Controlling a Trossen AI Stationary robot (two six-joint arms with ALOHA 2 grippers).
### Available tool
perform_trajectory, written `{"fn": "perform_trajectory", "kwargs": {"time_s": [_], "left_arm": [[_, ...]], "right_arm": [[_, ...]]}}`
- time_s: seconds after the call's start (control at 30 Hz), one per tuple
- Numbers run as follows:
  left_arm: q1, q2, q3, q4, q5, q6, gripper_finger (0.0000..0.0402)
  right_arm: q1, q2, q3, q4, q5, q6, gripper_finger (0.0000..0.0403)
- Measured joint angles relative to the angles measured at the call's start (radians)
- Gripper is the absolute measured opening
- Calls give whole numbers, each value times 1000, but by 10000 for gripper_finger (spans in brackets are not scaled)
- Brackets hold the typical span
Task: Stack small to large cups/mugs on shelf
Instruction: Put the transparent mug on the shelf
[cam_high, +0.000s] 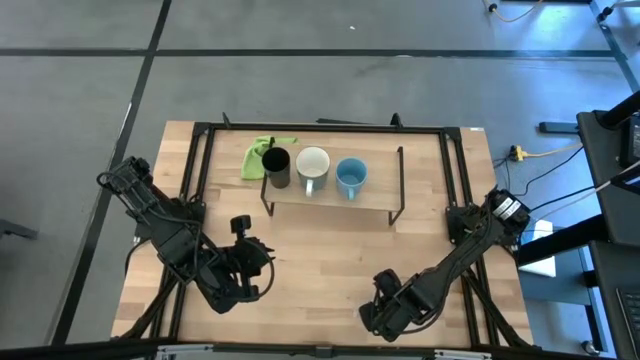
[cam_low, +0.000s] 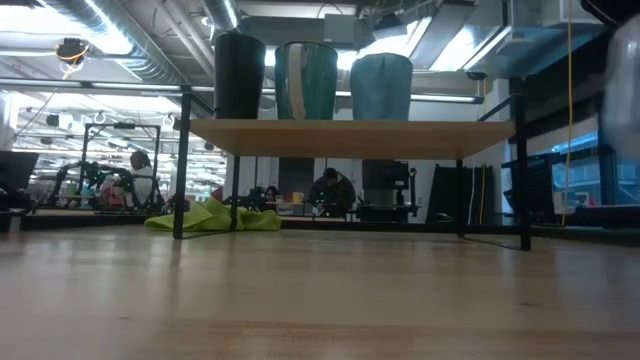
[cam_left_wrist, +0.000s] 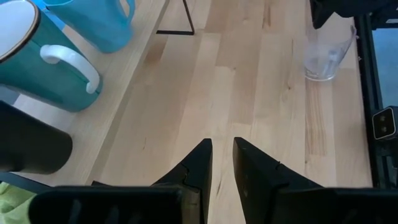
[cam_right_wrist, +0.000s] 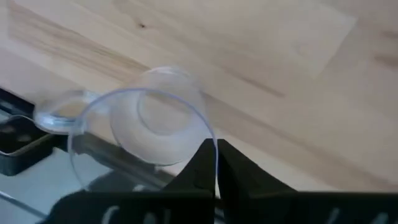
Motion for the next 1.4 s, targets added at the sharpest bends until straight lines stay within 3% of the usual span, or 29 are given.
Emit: {"fn": "perform_trajectory", "kwargs": {"time_s": [0.27,0.63,0.97,1.4], "left_arm": [[1,0,0,17,-1,-24,59],[1,0,0,21,-38,-80,59],[1,0,0,26,-60,-108,59],[1,0,0,34,-102,-154,59]], "right_arm": [[-38,-1,0,-66,1,-331,17],[-129,-54,-1,-120,151,-933,16],[-198,-62,-1,-150,-1,-1277,15],[-247,-61,-1,-225,3,-1664,20]]}}
